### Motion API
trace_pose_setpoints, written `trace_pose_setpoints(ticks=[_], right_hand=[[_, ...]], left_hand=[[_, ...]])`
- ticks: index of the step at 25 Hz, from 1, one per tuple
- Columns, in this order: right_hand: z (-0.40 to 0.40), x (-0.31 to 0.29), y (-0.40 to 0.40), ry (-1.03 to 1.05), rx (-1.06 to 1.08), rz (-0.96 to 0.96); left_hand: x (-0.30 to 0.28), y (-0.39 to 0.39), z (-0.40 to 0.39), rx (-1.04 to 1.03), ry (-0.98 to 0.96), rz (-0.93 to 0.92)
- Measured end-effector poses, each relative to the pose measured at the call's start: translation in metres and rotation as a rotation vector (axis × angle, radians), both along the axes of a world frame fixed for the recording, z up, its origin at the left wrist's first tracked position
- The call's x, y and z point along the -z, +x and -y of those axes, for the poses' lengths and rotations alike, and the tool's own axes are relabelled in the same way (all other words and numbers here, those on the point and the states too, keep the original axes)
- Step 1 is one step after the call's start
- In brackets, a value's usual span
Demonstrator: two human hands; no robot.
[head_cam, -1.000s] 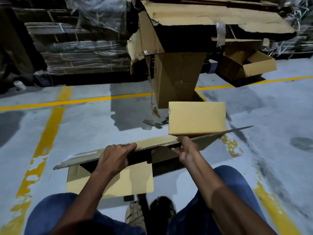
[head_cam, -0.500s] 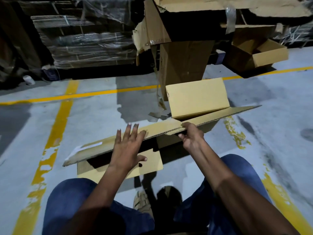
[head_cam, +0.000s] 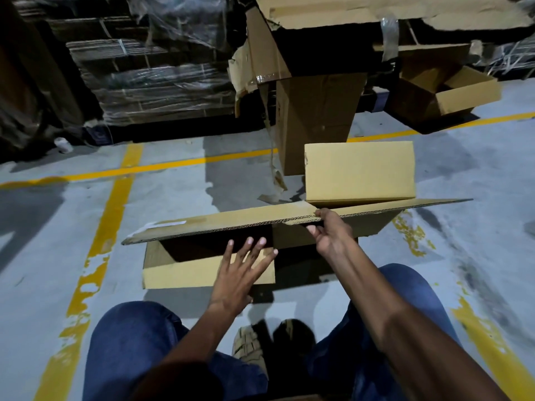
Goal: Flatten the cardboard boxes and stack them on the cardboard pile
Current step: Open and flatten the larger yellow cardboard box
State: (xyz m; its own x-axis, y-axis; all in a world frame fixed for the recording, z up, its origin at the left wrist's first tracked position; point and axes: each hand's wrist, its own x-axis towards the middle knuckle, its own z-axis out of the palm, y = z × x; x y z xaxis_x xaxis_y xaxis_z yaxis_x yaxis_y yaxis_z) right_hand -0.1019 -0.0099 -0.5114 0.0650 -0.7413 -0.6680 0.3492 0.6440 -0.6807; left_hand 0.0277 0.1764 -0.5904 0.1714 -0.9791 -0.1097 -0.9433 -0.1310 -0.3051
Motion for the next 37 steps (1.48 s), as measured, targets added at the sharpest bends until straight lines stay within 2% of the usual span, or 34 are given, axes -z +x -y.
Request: trace_pose_setpoints(ticks=[4,10,18,20,23,27,33,37], right_hand=[[0.0,0.003,-0.005,0.001,-0.018,-0.016],[0.002,-0.001,-0.004,-0.008,-0.024,-0.038],[-0.001,0.003,-0.01,0.022,-0.108,0.044],[-0.01,0.009,-0.014,0.036,-0.188,0.0],[-0.021,0.012,-0.018,0.069,-0.269,-0.058],[-0.032,0.004,-0.014,0.07,-0.318,0.007],[-0.058,-0.004,0.001,0.074,-0.429,-0.013],[-0.062,-0.009,-0.002,0.084,-0.483,-0.074]], left_hand=[[0.014,-0.014,0.001,0.099,-0.027,0.038],[0.012,-0.01,0.009,0.171,-0.261,0.165],[-0.012,-0.002,0.016,0.085,-0.542,0.067],[-0.023,-0.001,0.02,0.027,-0.512,0.006],[-0.03,-0.003,0.02,-0.08,-0.347,-0.135],[-0.038,0.005,0.021,-0.177,-0.318,-0.277],[-0.054,0.011,0.023,-0.148,-0.369,-0.275],[-0.051,0.007,0.036,-0.065,-0.34,-0.144]])
